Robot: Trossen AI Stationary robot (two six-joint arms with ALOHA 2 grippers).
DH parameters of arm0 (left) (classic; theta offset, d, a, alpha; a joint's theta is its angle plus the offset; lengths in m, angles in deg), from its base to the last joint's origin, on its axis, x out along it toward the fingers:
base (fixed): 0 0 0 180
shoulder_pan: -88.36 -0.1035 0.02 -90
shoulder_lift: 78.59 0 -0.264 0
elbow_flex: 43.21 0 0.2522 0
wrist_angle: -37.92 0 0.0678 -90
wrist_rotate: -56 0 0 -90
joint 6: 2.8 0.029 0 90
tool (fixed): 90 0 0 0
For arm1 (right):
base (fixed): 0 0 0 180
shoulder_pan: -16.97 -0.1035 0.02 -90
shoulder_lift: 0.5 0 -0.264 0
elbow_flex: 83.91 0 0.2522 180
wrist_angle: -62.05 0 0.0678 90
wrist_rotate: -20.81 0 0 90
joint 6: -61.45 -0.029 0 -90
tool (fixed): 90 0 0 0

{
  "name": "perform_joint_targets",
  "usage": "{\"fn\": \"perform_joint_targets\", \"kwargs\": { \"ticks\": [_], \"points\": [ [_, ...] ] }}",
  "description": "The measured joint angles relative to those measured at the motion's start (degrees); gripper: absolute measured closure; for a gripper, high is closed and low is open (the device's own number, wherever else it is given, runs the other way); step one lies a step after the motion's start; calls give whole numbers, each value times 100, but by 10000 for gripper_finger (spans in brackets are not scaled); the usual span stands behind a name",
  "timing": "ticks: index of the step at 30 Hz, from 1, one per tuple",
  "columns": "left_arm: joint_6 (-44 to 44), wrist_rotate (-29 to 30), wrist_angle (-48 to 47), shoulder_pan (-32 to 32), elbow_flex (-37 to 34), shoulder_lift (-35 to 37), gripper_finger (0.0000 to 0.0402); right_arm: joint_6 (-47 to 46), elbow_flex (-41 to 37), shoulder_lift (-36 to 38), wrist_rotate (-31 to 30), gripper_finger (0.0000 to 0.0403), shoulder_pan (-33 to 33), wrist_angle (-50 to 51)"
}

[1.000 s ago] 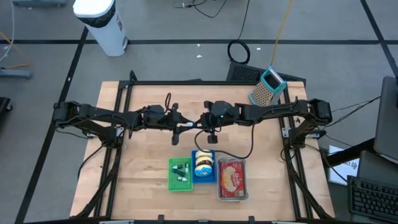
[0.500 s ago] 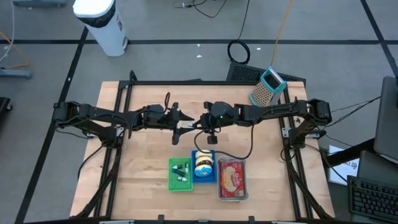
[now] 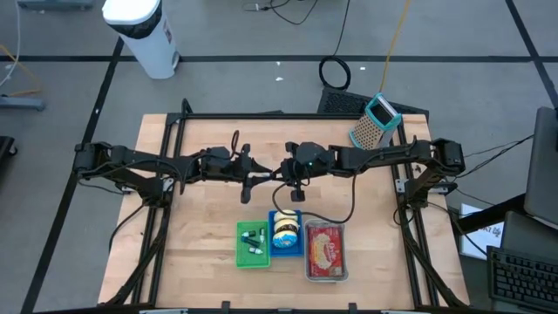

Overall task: Pick & Place Food Item
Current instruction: Put the dark green food coloring bottle into the green bin

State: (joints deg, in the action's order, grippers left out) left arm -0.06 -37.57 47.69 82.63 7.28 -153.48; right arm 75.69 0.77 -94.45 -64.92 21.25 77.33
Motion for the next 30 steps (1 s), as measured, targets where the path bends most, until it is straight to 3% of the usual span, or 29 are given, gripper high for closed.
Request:
{"fn": "perform_joint_targets", "kwargs": {
  "ticks": [4, 8, 13, 18, 24, 30],
  "points": [
    [-44, -61, -93, -76, 0, 0, 338, 17, 0, 0, -9, 343, 4, 4],
    [-182, -232, -74, -196, 0, 0, 339, -20, 0, 0, -33, 326, 7, 0],
    [-289, -184, -283, -245, -15, 132, 330, -398, 2, 59, -36, 263, 6, 257],
    [-411, -167, -771, -248, -4, 441, 338, -626, 20, 520, -636, 194, -5, 837],
    [-740, -955, -1292, 20, 7, 745, 329, -908, -34, 1040, -896, 158, 2, 1430],
    [-589, -1837, -1365, 717, 11, 471, 336, -923, -650, 1334, -894, 163, 0, 761]
  ]
}}
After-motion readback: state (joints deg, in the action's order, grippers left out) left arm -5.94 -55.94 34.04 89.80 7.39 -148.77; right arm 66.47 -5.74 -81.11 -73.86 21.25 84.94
